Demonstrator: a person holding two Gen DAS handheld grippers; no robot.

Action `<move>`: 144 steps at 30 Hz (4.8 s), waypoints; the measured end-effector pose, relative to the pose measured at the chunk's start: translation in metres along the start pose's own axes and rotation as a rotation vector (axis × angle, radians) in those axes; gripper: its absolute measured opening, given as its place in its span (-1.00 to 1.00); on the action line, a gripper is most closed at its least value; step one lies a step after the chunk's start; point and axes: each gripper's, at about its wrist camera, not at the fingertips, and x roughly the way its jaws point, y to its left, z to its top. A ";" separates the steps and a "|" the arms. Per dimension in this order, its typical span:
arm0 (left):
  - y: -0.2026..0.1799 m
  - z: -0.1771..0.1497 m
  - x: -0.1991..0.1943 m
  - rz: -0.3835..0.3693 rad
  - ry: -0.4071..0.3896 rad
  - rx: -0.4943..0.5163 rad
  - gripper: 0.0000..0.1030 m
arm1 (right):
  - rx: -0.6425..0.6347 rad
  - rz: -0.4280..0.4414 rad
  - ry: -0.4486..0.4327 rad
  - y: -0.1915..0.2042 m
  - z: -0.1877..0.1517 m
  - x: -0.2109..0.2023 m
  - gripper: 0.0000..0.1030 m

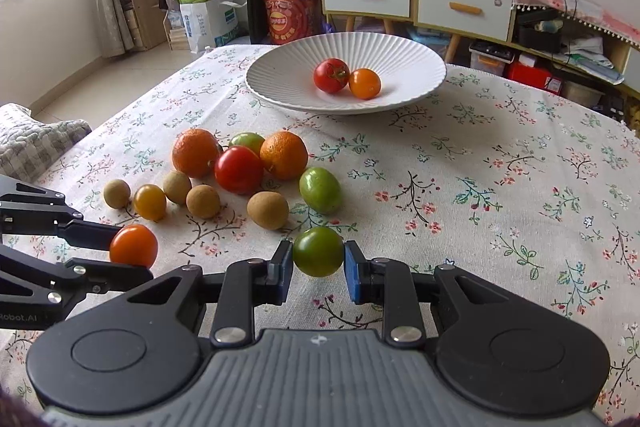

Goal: Organize fruits
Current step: 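Grasp an orange tomato with the left tool while the right tool grasps a green tomato, then lift both tomatoes and carry them over the white bowl, then lower both tomatoes into the bowl and open both tools, then withdraw both tools back toward the remaining fruits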

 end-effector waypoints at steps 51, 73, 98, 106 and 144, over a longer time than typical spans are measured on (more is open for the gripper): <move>0.029 0.127 0.094 0.008 -0.035 -0.125 -0.53 | 0.388 0.010 -0.026 -0.075 0.110 0.071 -0.53; 0.041 0.133 0.114 0.009 -0.034 -0.175 -0.41 | 0.364 0.024 -0.016 -0.079 0.118 0.094 -0.39; 0.013 0.113 0.034 0.106 -0.061 -0.039 0.54 | 0.330 -0.002 -0.064 -0.051 0.099 0.013 0.45; 0.013 0.100 0.019 0.120 -0.063 -0.034 0.68 | 0.288 0.004 -0.058 -0.038 0.089 0.003 0.60; 0.057 0.025 -0.015 0.146 0.033 0.091 0.90 | 0.082 0.028 -0.018 0.010 0.014 0.000 0.97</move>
